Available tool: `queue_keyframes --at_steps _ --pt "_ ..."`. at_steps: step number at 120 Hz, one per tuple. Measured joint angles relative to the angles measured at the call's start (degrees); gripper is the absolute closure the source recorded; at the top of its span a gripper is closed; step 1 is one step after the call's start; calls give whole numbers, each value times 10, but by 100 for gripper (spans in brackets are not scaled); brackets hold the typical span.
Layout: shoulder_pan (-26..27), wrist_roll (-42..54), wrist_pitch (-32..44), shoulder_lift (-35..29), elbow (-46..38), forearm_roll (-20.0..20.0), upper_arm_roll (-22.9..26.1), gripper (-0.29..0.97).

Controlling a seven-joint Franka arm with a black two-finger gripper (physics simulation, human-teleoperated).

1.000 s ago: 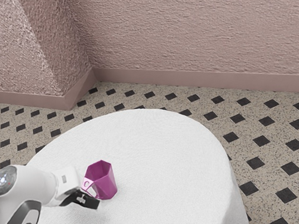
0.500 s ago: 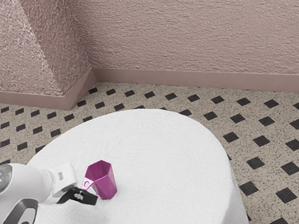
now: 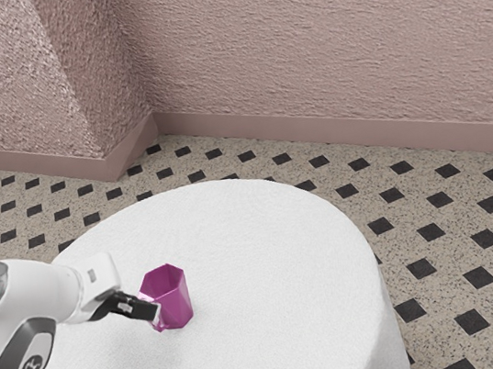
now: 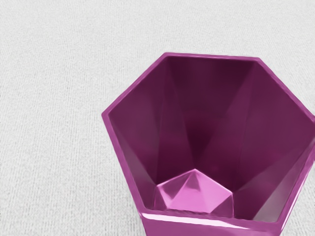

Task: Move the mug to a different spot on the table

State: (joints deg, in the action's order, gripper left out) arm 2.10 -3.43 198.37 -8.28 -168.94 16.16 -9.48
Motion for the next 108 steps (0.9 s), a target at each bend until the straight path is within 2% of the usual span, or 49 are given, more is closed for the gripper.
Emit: queue_keyframes --at_steps 44,64,74,88,108 --pt "-1 -2 -10 -29 0 0 -1 0" --pt "-1 -2 -63 -71 3 0 -11 0" --pt "-1 -2 -132 -90 38 0 -12 0" --pt "2 -1 -291 -94 146 -13 -6 0" --pt "4 24 -499 -59 288 -91 6 0"
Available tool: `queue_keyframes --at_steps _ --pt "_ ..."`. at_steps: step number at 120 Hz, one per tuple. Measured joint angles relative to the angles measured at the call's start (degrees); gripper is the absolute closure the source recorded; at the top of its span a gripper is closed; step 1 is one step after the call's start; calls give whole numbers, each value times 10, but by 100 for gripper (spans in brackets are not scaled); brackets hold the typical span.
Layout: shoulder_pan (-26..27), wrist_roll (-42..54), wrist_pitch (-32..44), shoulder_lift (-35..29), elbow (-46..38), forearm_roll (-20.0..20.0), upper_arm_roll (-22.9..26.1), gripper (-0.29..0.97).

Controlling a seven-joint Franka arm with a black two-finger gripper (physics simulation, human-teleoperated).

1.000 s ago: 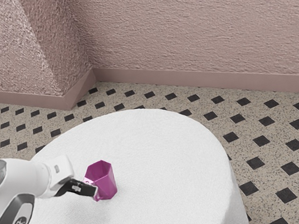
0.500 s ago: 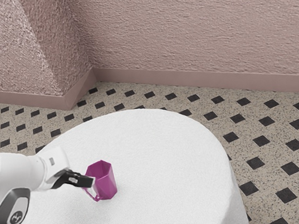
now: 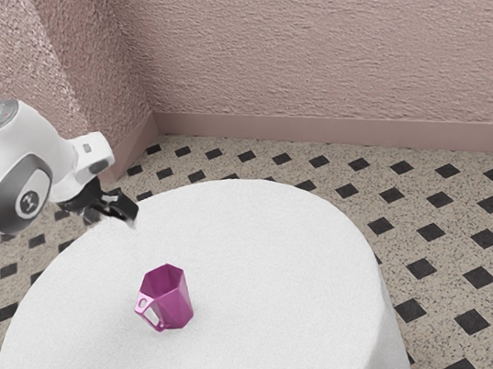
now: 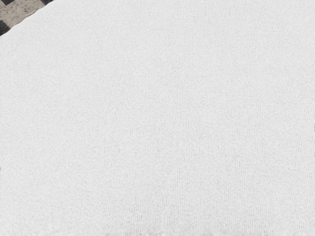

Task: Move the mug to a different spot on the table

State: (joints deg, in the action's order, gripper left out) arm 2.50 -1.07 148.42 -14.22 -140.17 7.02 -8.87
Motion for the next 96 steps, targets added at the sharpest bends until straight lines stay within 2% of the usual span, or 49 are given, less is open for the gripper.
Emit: queue_keyframes --at_steps 16,25,39,63,74,96 --pt "0 31 -135 31 104 -47 -1 0" --pt "1 49 -206 61 190 -64 0 0" --pt "-2 69 -312 98 316 -78 14 0" --pt "18 80 -449 139 474 -90 52 0" --pt "39 83 -491 145 510 -92 57 0" --pt "85 86 -543 141 518 -92 64 0"
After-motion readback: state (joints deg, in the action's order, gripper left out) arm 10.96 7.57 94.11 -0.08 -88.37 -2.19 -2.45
